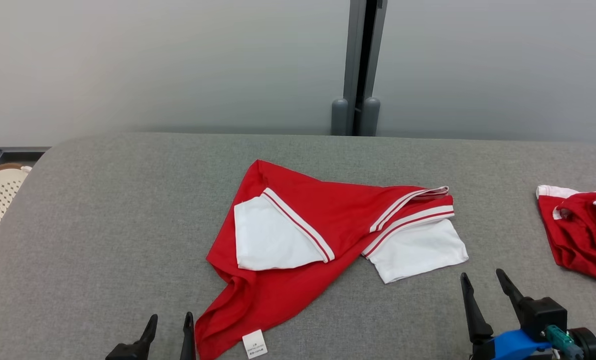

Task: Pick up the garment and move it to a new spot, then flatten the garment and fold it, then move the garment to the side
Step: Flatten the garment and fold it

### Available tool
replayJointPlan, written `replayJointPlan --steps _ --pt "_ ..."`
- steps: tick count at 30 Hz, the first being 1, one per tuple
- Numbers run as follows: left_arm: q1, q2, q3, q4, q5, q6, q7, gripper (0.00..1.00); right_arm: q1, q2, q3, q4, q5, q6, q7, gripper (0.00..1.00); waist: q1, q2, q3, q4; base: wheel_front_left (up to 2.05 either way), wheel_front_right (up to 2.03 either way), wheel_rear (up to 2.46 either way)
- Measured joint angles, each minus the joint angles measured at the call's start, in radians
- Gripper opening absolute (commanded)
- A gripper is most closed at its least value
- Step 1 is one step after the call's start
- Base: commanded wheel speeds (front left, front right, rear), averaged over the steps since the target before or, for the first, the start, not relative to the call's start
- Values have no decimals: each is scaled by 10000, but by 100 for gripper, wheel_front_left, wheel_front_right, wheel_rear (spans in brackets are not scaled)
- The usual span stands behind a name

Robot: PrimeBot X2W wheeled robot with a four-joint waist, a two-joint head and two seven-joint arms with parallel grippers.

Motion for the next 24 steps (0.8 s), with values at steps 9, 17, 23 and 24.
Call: replayJointPlan --steps 9,17,23,24 --pt "284 -25 -50 -224 94 -84 0 100 294 2 211 -2 123 0 0 100 0 0 -281 -101 0 0 0" --pt "397 -31 -182 -430 61 -117 0 100 359 2 228 -33 244 0 0 100 0 0 -318 -57 0 0 0" --pt "406 -29 -347 -389 -4 -167 0 100 359 0 -40 -96 347 0 0 100 0 0 -230 -86 0 0 0" --pt "407 -33 -405 -326 -65 -192 0 100 359 0 -61 -104 347 0 0 100 0 0 -211 -96 0 0 0"
